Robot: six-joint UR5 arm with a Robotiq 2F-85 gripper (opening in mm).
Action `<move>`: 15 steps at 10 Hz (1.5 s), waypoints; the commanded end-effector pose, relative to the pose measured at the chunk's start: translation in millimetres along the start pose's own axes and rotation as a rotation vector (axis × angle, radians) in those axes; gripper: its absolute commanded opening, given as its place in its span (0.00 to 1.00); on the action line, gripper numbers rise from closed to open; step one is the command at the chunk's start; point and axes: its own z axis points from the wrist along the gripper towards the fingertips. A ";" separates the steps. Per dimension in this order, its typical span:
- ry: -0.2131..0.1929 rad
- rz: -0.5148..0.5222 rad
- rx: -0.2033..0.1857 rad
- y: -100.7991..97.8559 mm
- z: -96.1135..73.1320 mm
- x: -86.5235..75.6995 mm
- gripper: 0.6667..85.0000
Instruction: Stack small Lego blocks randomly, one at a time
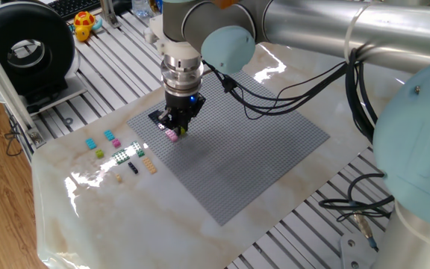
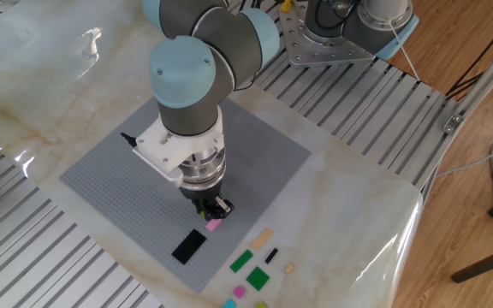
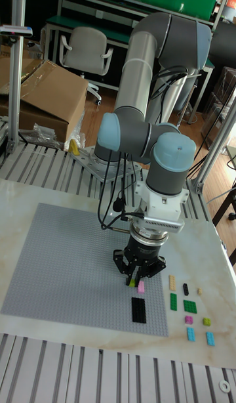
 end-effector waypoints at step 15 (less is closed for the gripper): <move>-0.016 -0.022 -0.012 2.7 3.8 -1.3 0.01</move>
